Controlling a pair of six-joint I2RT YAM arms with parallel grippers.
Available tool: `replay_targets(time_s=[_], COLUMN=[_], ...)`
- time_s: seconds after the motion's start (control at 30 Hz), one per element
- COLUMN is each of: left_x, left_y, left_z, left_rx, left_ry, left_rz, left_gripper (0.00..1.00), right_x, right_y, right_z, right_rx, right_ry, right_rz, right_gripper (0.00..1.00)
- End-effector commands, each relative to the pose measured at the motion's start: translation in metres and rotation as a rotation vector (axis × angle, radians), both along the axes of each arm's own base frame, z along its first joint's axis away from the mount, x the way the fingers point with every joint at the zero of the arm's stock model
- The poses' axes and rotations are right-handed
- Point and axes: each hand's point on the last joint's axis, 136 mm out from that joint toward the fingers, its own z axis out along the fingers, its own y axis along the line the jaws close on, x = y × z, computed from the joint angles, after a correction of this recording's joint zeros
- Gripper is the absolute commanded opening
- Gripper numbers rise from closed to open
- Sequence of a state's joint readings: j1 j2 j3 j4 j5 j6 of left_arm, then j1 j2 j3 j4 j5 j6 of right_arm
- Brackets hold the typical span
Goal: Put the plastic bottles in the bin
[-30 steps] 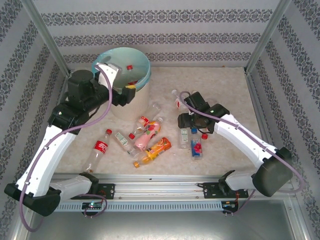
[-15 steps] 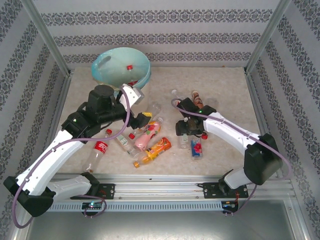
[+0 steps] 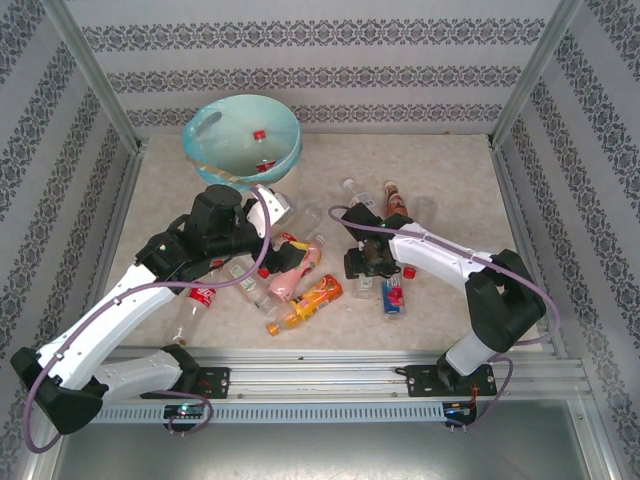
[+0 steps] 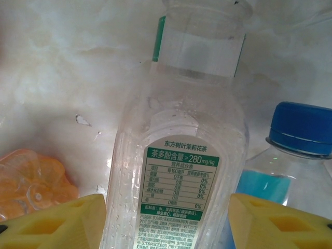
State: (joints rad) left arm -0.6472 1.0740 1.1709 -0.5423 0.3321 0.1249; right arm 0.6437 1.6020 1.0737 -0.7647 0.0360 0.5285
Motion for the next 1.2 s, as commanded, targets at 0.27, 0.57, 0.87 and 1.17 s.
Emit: replay_targets(time_s=[0.27, 0.57, 0.87, 1.17], left_x=[-0.009, -0.012, -0.006, -0.004], left_y=[0.007, 0.015, 0.013, 0.013], left_z=[0.000, -0.010, -0.013, -0.019], left_rx=[-0.035, -0.020, -0.008, 0.000], left_ry=[0.028, 0.039, 0.033, 0.037], left_rz=[0.041, 0.066, 0.074, 0.080], left_gripper=[0.93, 0.93, 0.93, 0.94], right_x=[-0.012, -0.015, -0.014, -0.011], right_y=[0.001, 0.002, 0.003, 0.001], right_z=[-0.024, -0.043, -0.049, -0.050], right_rx=[-0.024, -0.044, -0.053, -0.070], right_ry=[0.046, 0.082, 0.091, 0.081], right_rz=[-0.017, -0.013, -0.009, -0.012], right_gripper=[0.65, 0.65, 0.63, 0.71])
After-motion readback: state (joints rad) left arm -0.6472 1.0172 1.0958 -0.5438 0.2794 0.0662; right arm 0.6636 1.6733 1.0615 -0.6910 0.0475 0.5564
